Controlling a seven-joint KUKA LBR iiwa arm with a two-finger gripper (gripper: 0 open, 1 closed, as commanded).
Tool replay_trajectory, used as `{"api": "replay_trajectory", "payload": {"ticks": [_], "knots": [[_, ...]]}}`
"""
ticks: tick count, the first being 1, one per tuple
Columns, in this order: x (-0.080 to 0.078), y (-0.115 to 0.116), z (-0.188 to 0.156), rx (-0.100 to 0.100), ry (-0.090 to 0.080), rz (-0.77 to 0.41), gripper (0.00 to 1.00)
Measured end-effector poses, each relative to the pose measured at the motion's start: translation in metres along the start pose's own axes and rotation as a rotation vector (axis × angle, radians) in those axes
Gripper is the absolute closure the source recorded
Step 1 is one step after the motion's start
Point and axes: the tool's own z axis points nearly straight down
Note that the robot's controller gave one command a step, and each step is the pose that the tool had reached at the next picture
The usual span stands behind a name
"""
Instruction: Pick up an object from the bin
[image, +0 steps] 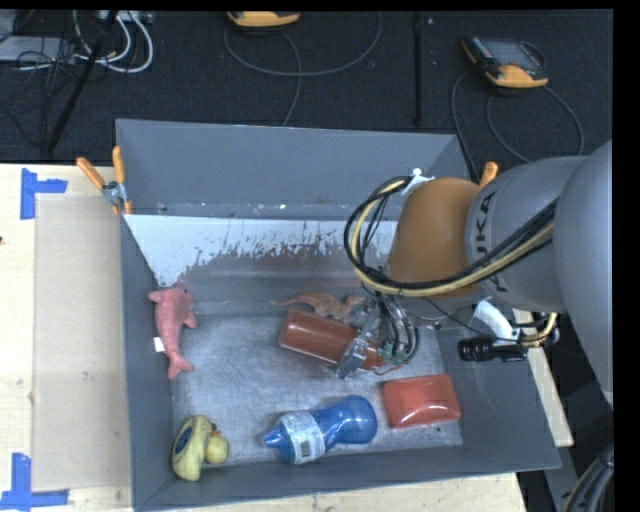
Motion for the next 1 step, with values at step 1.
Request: {"api": "replay_trajectory", "payload": {"ticks": [1], "knots": [[-0.0009,0.0004,-0.0113,-0.002,-0.004,-0.001,1.00]]}}
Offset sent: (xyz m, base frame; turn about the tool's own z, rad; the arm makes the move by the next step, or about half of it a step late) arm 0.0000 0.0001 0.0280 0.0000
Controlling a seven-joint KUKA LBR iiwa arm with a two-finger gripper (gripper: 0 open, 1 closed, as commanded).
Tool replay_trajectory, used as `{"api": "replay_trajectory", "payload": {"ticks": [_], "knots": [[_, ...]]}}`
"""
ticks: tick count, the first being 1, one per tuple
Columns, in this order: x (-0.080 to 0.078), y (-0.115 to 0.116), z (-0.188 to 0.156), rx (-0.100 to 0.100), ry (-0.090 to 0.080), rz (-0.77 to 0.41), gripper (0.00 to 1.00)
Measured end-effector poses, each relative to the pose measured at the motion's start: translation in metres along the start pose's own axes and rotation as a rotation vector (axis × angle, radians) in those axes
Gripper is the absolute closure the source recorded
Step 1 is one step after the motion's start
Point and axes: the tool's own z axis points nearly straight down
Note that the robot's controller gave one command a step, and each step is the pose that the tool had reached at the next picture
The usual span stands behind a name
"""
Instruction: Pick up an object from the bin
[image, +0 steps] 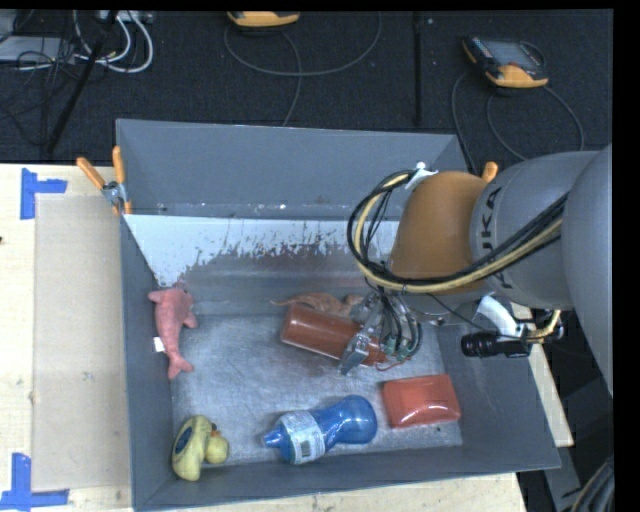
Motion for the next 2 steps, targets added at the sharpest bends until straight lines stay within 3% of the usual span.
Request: {"api": "replay_trajectory", "payload": {"ticks": [2], "knots": [[0.0004,-0.0003,-0.0128,0.000,0.001,-0.001,1.00]]}}
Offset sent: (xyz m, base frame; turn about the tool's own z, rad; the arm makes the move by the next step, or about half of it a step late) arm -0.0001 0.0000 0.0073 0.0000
